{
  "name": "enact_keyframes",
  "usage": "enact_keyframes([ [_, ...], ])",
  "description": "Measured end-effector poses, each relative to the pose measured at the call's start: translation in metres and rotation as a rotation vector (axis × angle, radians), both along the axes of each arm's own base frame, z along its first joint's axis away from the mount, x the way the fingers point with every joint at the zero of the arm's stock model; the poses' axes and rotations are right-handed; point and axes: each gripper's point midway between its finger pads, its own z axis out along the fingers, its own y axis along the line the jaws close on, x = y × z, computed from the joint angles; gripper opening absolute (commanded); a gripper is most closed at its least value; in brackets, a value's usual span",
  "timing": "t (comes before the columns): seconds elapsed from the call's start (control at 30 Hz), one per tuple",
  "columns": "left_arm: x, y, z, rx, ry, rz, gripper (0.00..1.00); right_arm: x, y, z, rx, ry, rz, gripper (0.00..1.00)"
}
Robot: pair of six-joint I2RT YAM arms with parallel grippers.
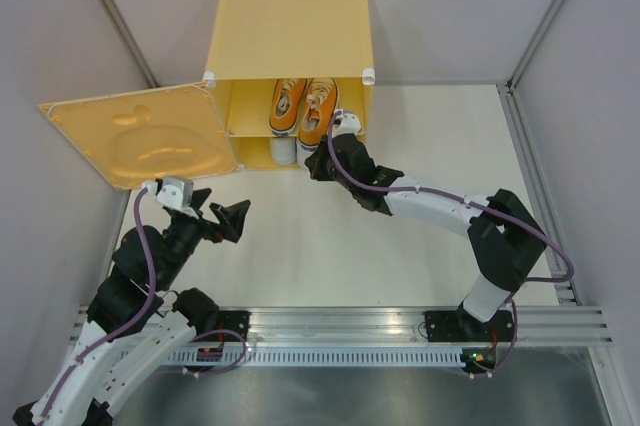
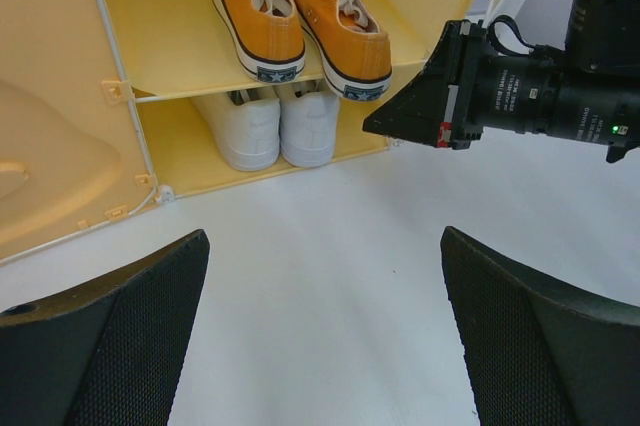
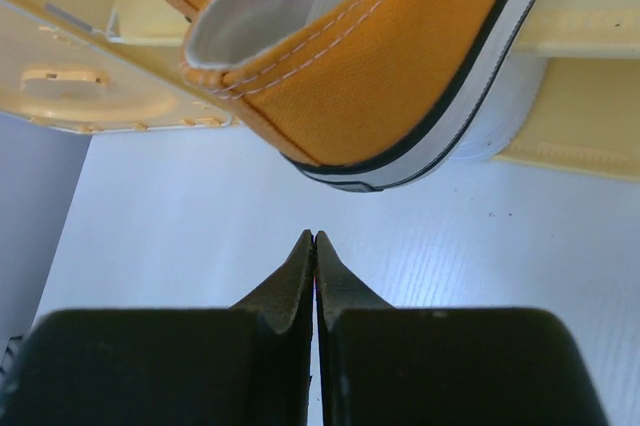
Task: Place and organize the shoes in the shoe cabinet
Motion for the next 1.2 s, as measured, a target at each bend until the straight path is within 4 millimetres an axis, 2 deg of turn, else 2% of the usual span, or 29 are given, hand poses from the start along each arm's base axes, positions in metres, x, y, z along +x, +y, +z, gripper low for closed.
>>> enact_keyframes([
  [0.13,-0.001,-0.001,0.0,0.0,0.0,-0.008,1.0,0.011,-0.004,-0.005,-0.02,-0.002,-0.044,0.01],
  [0.27,-0.001,-0.002,0.0,0.0,0.0,-0.015,1.0,0.023,-0.009,0.002,-0.013,-0.015,-0.078,0.01],
  [0.57,-0.001,-0.003,0.0,-0.001,0.001,-0.017,1.0,0.033,-0.008,0.003,-0.013,-0.009,-0.09,0.01],
  [1.2,-0.002,-0.002,0.001,-0.004,-0.005,-0.018,1.0,0.063,-0.026,0.011,-0.03,-0.008,-0.177,0.01],
])
